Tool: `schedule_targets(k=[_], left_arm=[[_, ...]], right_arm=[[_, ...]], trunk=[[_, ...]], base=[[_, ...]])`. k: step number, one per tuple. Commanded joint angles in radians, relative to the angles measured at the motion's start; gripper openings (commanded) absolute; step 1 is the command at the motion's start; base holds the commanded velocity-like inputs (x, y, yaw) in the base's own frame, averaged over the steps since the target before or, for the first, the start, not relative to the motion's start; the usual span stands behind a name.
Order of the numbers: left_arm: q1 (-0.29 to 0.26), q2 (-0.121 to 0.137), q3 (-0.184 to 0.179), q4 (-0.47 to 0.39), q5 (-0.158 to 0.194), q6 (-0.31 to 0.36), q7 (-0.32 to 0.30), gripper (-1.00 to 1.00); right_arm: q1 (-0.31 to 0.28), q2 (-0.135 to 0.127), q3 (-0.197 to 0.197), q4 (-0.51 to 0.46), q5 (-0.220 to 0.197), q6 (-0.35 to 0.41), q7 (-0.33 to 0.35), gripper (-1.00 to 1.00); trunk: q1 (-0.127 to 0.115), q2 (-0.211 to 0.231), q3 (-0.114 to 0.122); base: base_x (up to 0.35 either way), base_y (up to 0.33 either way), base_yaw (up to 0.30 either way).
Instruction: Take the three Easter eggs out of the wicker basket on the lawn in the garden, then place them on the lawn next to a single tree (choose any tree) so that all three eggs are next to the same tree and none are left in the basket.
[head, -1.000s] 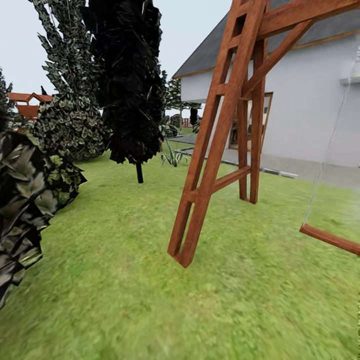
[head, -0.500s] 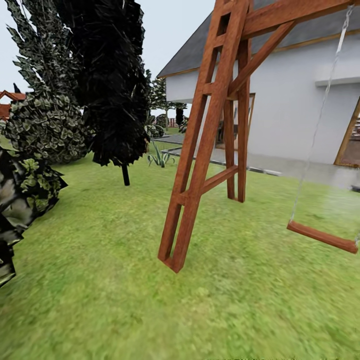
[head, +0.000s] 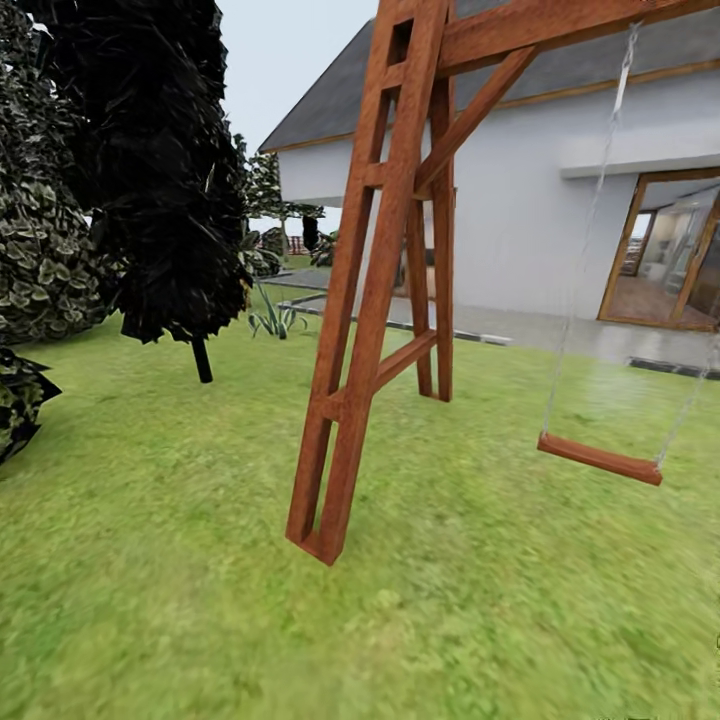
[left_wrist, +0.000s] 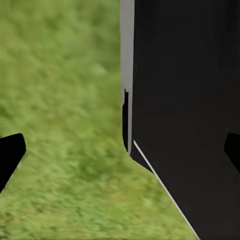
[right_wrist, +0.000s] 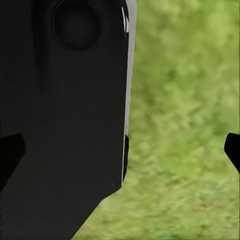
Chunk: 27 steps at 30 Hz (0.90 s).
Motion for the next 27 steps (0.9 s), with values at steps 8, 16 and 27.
schedule_targets(k=[8, 16, 27], left_arm=[[0.001, 0.000, 0.000, -0.002, -0.001, 0.000, -0.001, 1.00], [0.001, 0.000, 0.000, -0.002, -0.001, 0.000, -0.001, 1.00], [0.001, 0.000, 0.000, -0.002, -0.001, 0.000, -0.001, 1.00]], right_arm=[[0.000, 0.000, 0.001, 0.001, 0.005, -0.001, 0.000, 1.00], [0.000, 0.000, 0.001, 0.001, 0.005, -0.001, 0.000, 1.00], [0.000, 0.000, 0.001, 0.001, 0.006, -0.001, 0.000, 1.00]], trunk=[[0.001, 0.000, -0.001], [0.001, 0.000, -0.001], [0.001, 0.000, -0.001]], base=[[0.264, 0.230, -0.185], [0.270, 0.227, -0.032], [0.279, 0.221, -0.270]])
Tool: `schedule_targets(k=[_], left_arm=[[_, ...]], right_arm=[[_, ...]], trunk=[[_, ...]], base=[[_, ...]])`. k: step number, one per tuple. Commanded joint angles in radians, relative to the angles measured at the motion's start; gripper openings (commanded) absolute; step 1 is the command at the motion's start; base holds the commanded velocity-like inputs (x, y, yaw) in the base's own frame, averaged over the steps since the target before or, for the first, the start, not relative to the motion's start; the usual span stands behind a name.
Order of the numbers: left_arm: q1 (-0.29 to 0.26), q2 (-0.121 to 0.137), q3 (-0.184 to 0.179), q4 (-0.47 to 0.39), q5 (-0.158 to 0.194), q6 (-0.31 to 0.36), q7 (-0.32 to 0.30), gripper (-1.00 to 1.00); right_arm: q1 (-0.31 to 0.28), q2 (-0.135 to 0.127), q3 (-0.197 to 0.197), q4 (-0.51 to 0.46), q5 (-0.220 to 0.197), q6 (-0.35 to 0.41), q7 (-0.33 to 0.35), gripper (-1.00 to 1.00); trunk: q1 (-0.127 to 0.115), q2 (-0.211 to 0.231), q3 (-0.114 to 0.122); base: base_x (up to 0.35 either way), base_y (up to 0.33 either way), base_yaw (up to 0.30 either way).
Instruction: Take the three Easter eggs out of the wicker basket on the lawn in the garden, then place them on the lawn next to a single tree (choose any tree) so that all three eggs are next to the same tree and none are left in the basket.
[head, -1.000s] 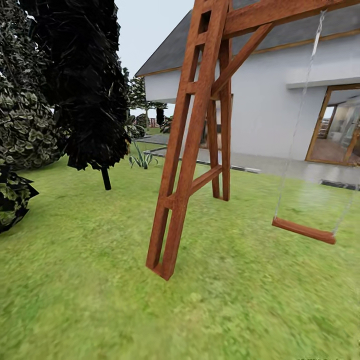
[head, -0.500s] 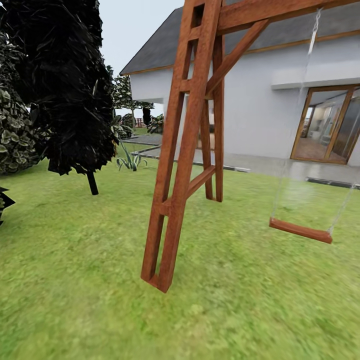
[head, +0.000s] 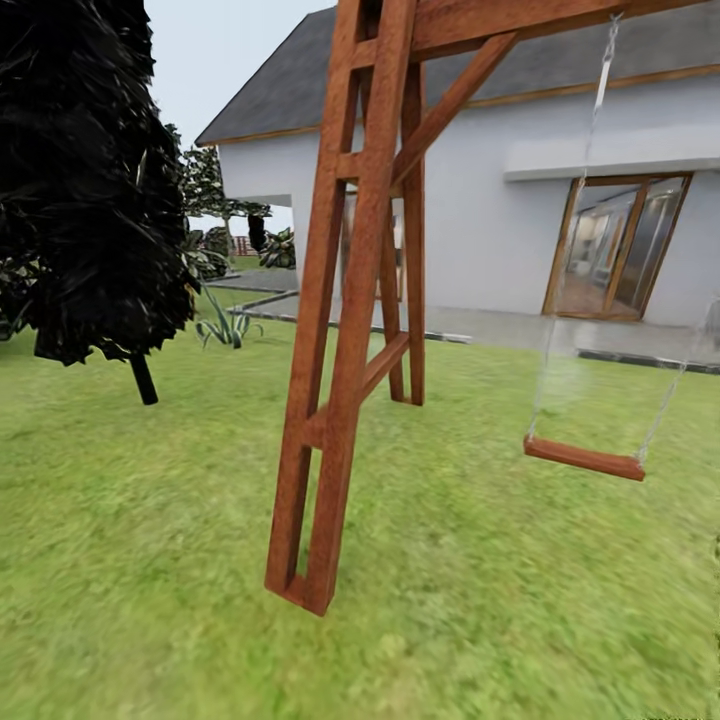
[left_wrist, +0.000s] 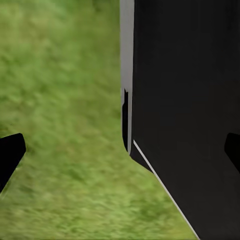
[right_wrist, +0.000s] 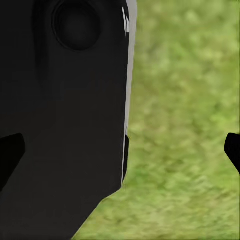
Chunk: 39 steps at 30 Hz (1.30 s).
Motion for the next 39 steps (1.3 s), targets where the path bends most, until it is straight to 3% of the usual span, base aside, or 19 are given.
schedule_targets(k=[1, 33, 39], left_arm=[[0.001, 0.000, 0.000, -0.002, 0.000, 0.000, -0.001, 1.00], [0.001, 0.000, 0.000, -0.001, -0.002, 0.003, -0.001, 1.00], [0.001, 0.000, -0.001, -0.001, -0.002, 0.003, -0.001, 1.00]], right_arm=[[0.000, 0.000, 0.000, 0.001, 0.004, -0.001, 0.000, 1.00], [0.000, 0.000, 0.000, 0.000, 0.004, 0.001, 0.000, 1.00], [0.000, -0.001, 0.000, 0.001, 0.004, -0.001, 0.000, 1.00]], trunk=[[0.001, 0.000, -0.001], [0.001, 0.000, -0.001], [0.001, 0.000, -0.001]], base=[[0.281, 0.219, -0.190], [0.271, 0.235, -0.010], [0.258, 0.254, -0.200]])
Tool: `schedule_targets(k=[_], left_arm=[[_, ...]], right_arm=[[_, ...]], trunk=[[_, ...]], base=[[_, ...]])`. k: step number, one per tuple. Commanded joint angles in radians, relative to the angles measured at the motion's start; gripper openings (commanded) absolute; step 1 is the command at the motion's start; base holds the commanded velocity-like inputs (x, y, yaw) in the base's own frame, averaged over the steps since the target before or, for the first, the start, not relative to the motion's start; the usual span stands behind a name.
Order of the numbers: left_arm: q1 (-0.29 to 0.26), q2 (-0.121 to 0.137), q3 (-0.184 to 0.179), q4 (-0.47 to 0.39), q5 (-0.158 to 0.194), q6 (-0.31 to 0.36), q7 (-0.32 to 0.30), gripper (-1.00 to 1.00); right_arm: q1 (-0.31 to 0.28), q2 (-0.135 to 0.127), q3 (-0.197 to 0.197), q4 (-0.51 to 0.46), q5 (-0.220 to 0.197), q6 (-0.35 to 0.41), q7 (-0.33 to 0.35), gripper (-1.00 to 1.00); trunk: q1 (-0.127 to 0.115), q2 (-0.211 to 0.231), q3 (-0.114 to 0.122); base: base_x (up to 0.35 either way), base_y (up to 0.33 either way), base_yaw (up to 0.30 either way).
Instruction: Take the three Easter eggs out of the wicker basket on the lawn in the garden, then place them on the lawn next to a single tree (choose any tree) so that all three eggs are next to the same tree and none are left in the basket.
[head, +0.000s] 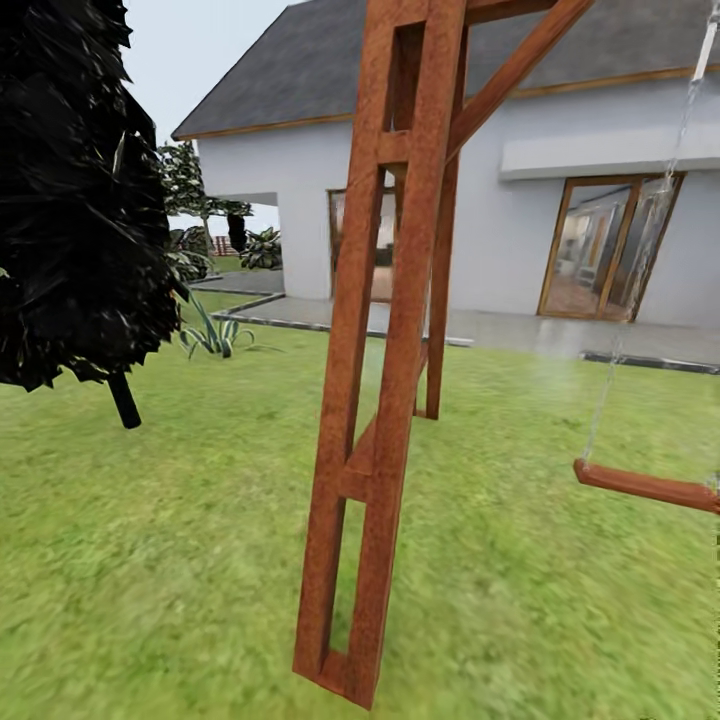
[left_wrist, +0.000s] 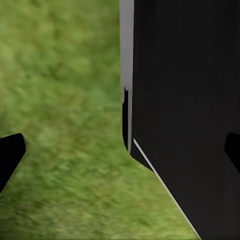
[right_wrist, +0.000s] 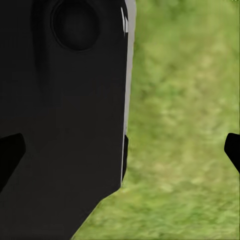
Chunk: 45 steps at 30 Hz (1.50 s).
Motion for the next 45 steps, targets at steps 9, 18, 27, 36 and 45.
schedule_targets(k=[9, 18, 27, 36, 45], left_arm=[[0.001, 0.000, 0.000, -0.002, 0.000, 0.000, -0.001, 1.00], [0.001, 0.000, 0.000, -0.002, 0.000, 0.001, -0.001, 1.00], [0.001, 0.000, 0.000, -0.002, 0.000, 0.002, -0.001, 1.00], [0.001, 0.000, 0.000, -0.002, 0.000, 0.002, -0.001, 1.00], [0.001, 0.000, 0.000, -0.002, 0.000, 0.002, -0.001, 1.00]], right_arm=[[0.000, 0.000, 0.000, 0.001, 0.005, -0.001, 0.000, 1.00], [0.000, 0.001, -0.002, 0.001, 0.003, 0.001, 0.000, 1.00], [0.000, 0.001, -0.001, 0.001, 0.002, 0.001, 0.000, 1.00], [0.000, 0.001, -0.003, 0.001, -0.001, 0.001, 0.000, 1.00], [0.000, 0.001, -0.007, 0.001, -0.004, 0.004, 0.000, 1.00]], trunk=[[0.001, 0.000, -0.001], [0.001, 0.000, -0.001], [0.001, 0.000, -0.001], [0.001, 0.000, -0.001], [0.001, 0.000, -0.001]], base=[[0.258, 0.253, -0.297], [0.233, 0.272, -0.094], [0.220, 0.280, -0.027], [0.220, 0.280, -0.263], [0.170, 0.281, -0.041]])
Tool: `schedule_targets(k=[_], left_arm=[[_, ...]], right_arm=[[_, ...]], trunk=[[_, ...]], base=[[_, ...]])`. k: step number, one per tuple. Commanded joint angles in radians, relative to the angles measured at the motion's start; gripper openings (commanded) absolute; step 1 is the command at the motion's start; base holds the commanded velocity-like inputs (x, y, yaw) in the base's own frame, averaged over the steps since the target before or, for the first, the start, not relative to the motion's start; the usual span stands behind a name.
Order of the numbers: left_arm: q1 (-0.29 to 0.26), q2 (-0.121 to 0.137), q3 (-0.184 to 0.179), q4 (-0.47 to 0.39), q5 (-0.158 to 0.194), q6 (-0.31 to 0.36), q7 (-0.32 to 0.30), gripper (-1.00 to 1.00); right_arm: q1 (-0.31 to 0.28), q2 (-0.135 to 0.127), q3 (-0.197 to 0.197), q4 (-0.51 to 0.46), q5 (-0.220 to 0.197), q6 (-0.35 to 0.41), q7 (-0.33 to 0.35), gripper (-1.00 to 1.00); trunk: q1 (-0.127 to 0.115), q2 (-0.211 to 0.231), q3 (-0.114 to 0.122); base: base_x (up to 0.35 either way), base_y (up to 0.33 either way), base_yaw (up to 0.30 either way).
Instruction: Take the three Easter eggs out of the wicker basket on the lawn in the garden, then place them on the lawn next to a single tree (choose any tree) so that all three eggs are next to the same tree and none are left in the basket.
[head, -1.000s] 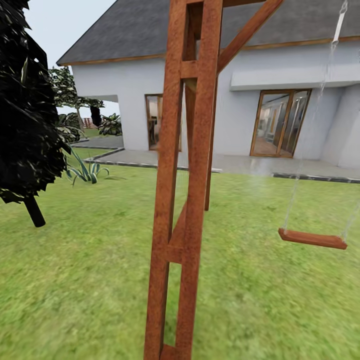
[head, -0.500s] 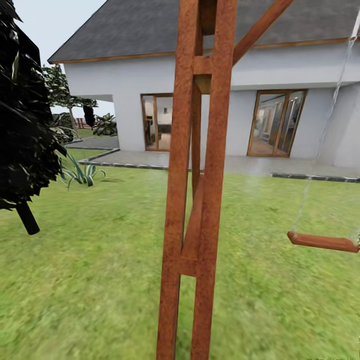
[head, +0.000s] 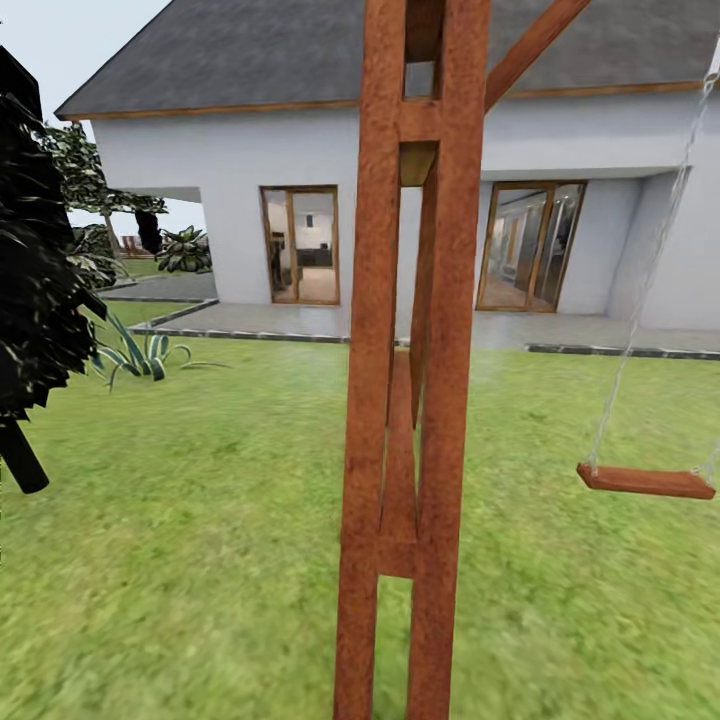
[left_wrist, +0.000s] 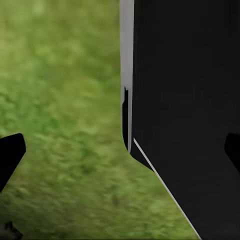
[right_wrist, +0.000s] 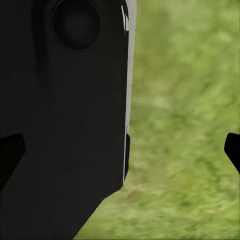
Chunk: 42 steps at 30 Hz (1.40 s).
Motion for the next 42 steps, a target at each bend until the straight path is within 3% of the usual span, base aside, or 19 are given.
schedule_targets(k=[1, 15, 31, 42], left_arm=[[0.001, 0.000, 0.000, -0.002, 0.000, 0.000, -0.001, 1.00], [0.001, 0.000, 0.000, -0.002, 0.000, 0.000, -0.001, 1.00], [0.001, 0.000, 0.000, -0.002, 0.000, 0.000, -0.001, 1.00], [0.001, 0.000, 0.000, -0.002, -0.001, 0.000, -0.001, 1.00]], right_arm=[[0.000, 0.000, -0.001, 0.000, 0.004, 0.000, 0.000, 1.00], [0.000, 0.000, 0.004, 0.000, 0.006, -0.002, 0.000, 1.00], [0.000, 0.000, 0.000, 0.000, 0.003, -0.003, 0.000, 1.00], [0.000, 0.000, -0.001, 0.000, 0.004, -0.002, -0.001, 1.00]], trunk=[[0.000, 0.000, -0.001], [0.000, 0.000, -0.001], [0.000, 0.000, -0.001], [0.000, 0.000, -0.001]], base=[[-0.010, 0.260, -0.002], [-0.025, 0.292, -0.005], [0.024, 0.321, -0.253], [0.086, 0.321, -0.031]])
